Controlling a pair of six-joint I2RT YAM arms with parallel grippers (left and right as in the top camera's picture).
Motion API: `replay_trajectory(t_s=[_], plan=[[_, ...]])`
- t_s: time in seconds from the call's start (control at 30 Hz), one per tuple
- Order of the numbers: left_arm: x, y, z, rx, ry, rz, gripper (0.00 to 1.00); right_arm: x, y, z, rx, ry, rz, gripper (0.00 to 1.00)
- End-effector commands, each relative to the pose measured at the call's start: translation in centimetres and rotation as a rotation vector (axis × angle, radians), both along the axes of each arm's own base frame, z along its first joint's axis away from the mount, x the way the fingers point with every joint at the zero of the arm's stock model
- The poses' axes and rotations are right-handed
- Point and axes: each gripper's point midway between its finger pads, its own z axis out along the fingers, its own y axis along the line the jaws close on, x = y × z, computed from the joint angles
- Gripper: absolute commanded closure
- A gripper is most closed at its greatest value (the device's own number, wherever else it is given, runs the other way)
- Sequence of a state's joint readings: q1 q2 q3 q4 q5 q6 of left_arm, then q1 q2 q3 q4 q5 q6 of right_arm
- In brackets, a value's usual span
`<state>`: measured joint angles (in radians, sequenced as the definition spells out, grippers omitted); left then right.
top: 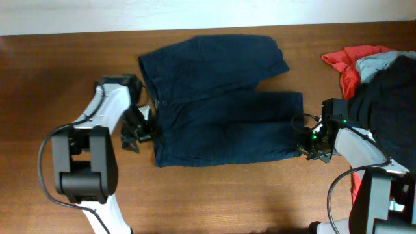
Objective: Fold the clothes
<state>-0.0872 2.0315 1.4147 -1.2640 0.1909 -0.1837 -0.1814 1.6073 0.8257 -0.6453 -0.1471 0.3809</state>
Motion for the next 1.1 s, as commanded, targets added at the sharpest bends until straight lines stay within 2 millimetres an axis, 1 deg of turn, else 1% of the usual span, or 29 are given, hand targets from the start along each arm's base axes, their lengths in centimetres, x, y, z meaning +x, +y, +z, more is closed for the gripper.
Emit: replay_trajectory(t_s=[0.0,0.1,0.23,0.3,0.37,0.4,0.43,0.47,0.5,0.6,0.63,0.77,0.87,0.97,1.07], plan=[[-2.1,-0.8,-0.7,0.049,0.032,-0.068,0.19,-0.5,-0.2,-0.4,-0.025,0.017,0.012,0.95],[-3.2,-1.5,-1.7,0.05,0.048,-0.097,0.2,-0.5,-0.2,-0.4,-0.025,0.018,0.012,0.94],[-3.9,-1.4,-2.3,0.054,0.062,-0.098,0.23,-0.5,-0.2,-0.4,-0.025,0.018,0.012,0.95],[-4.1,-1.4,-2.9,0.053,0.06,-0.094,0.28,-0.5,-0.2,-0.4,-0.025,0.018,0.012,0.95],[-4.3,-1.3,-3.5,0.058,0.054,-0.079,0.36,-0.5,-0.2,-0.4,-0.025,0.018,0.012,0.94],[-4.3,-1.4,-3.8,0.054,0.049,-0.074,0.41,-0.5,-0.2,-0.4,-0.025,0.018,0.012,0.95],[-4.3,-1.5,-4.1,0.049,0.041,-0.072,0.48,-0.5,-0.2,-0.4,-0.025,0.018,0.012,0.94],[-4.3,-1.5,-4.4,0.046,0.036,-0.07,0.6,-0.5,-0.2,-0.4,-0.025,0.018,0.012,0.94],[-4.2,-1.6,-4.6,0.045,0.026,-0.071,0.8,-0.5,-0.2,-0.4,-0.025,0.018,0.012,0.95],[-3.8,-1.6,-4.7,0.042,0.011,-0.07,0.97,-0.5,-0.2,-0.4,-0.025,0.018,0.012,0.94],[-3.7,-1.6,-4.7,0.042,0.006,-0.069,0.99,-0.5,-0.2,-0.4,-0.026,0.018,0.012,0.94],[-3.4,-1.7,-4.7,0.04,-0.007,-0.07,0.99,-0.5,-0.2,-0.4,-0.025,0.019,0.012,0.96],[-3.0,-1.6,-4.0,0.041,-0.039,-0.071,0.99,-0.6,-0.2,-0.4,-0.024,0.024,0.012,0.96],[-2.0,-1.5,-2.2,0.05,-0.116,-0.073,1.0,-0.5,-0.1,0.1,-0.02,0.029,0.012,0.96],[-1.1,-1.6,0.1,0.038,-0.202,-0.07,0.99,-0.4,-0.2,1.4,-0.015,0.053,0.013,0.96]])
